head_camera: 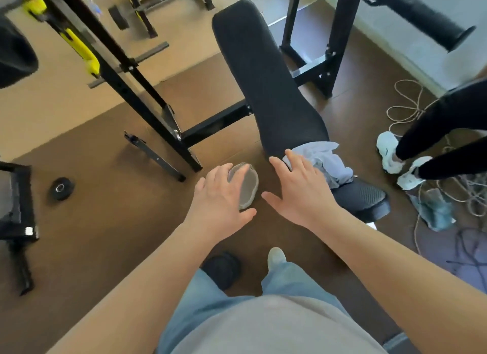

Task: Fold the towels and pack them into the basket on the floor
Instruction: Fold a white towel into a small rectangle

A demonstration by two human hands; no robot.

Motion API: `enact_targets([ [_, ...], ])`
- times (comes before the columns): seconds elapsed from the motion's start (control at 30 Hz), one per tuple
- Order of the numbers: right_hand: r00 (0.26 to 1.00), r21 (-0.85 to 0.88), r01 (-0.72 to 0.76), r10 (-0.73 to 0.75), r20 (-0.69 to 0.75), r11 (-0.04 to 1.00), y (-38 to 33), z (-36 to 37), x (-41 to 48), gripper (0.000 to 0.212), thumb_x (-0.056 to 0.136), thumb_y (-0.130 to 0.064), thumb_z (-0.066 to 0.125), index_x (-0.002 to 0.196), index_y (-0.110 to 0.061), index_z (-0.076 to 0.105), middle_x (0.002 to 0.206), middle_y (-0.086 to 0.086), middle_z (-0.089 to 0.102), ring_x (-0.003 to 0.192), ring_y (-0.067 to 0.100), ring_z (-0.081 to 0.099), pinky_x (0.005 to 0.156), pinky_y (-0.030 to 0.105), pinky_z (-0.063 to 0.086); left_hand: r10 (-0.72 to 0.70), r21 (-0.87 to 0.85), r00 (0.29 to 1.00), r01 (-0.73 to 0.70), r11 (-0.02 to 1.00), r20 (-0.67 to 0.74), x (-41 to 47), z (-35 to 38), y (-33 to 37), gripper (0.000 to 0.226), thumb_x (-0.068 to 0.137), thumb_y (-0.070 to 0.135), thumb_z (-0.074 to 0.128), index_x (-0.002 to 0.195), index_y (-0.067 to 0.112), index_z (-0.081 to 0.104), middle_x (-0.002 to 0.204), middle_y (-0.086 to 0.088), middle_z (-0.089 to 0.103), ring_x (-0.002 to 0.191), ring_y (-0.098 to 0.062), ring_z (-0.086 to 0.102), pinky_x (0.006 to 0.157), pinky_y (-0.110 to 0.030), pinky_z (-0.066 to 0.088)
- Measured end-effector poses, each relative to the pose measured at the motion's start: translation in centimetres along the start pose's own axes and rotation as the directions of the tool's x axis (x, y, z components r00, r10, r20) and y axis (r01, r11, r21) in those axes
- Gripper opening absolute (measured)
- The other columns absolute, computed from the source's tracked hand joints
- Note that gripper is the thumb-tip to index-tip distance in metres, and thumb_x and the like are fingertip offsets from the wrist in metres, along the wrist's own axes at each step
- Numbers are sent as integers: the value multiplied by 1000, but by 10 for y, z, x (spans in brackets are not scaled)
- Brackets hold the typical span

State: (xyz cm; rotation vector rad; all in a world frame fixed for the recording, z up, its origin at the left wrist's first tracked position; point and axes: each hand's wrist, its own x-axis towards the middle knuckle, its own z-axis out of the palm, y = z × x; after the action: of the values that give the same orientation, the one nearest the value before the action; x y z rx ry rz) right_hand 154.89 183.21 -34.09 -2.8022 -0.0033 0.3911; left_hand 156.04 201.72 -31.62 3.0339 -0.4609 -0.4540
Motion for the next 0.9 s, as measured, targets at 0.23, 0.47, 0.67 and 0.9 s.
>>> enact_targets([
  [0.23,972,48,-227,229,-44,973,17,3,55,77,92,-66,55,155,-33,27,167,9,24,151,35,27,116,55,37,204,42,975,-208,977,87,102,-7,-6,93,87,69,62,157,42,8,166,3,19,152,-23,21,122,-46,26],
  [0.47,834,92,-528,536,-131,844,2,23,120,72,90,-60,61,149,-28,36,152,11,40,138,35,42,104,54,45,432,24,868,-451,892,246,216,-2,-45,95,86,63,67,157,43,8,167,3,20,152,-26,25,119,-52,35],
  [0.67,694,162,-701,716,-72,695,-12,52,153,72,92,-58,59,151,-27,33,159,10,31,140,34,39,103,54,43,606,-37,728,-630,776,320,290,-4,-65,91,88,59,68,158,38,16,163,2,28,146,-25,35,113,-49,43],
  [0.9,676,169,-724,737,-20,669,54,100,187,69,95,-55,55,153,-25,32,159,10,32,139,31,38,105,50,43,647,-93,690,-658,748,324,342,64,-29,84,90,56,64,158,36,19,160,3,30,143,-25,37,112,-46,43],
])
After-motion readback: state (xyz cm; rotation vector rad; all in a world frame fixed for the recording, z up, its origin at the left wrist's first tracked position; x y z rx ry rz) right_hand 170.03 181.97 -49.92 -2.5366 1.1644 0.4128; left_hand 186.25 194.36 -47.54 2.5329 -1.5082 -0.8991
